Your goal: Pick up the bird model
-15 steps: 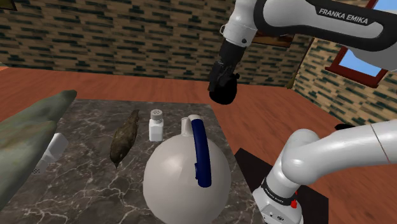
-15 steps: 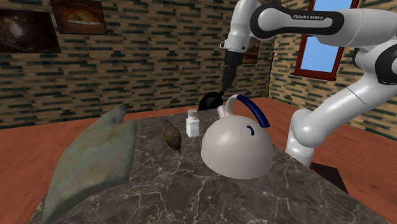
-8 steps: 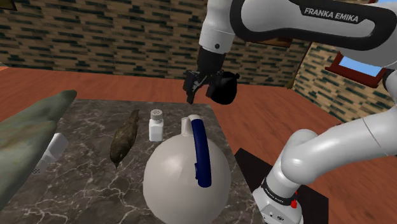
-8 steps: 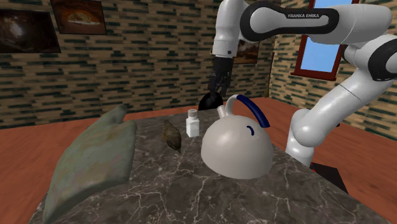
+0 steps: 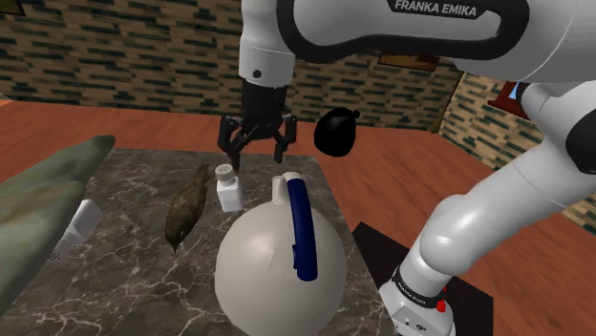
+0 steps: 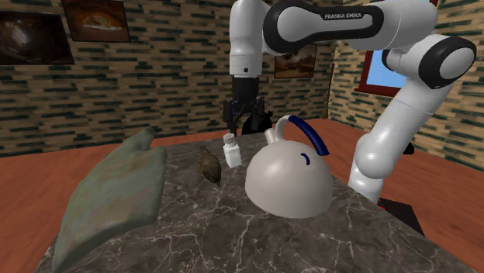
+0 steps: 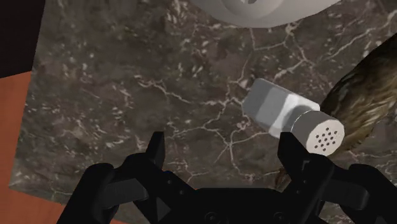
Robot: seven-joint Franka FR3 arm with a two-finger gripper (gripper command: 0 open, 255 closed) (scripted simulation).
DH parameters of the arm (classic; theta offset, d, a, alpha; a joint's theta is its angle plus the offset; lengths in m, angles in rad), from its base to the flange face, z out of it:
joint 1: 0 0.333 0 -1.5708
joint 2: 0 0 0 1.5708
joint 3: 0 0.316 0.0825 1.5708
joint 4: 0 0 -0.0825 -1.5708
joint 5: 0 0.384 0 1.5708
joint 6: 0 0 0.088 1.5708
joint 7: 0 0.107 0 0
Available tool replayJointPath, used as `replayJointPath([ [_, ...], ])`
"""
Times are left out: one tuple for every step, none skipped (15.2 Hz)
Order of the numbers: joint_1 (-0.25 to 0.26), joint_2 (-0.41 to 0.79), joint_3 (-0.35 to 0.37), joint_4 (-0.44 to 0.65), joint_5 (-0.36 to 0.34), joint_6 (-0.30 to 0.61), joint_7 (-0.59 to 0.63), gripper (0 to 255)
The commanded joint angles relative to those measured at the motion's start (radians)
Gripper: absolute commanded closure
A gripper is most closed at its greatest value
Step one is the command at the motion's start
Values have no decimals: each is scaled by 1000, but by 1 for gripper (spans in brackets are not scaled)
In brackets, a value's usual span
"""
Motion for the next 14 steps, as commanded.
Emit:
replayJointPath([
  [-10, 84, 56, 67, -16, -2, 115, 0],
  [-13, 132, 82, 103, -30, -2, 170, 0],
  [-14, 182, 108, 141, -48, -3, 226, 0],
  [-13, 234, 132, 181, -70, -4, 283, 0],
  [-8, 290, 153, 223, -94, -7, 341, 0],
  [2, 347, 171, 266, -122, -11, 400, 0],
  [16, 406, 186, 313, -151, -17, 458, 0],
  [34, 466, 197, 361, -182, -24, 514, 0],
  [58, 526, 202, 413, -212, -34, 569, 0],
  [64, 528, 196, 416, -212, -35, 570, 0],
  [64, 525, 194, 399, -210, -21, 567, 0],
  [62, 523, 193, 384, -209, -7, 565, 0],
  [61, 521, 193, 368, -207, 7, 563, 0],
  [60, 519, 192, 353, -206, 21, 561, 0],
])
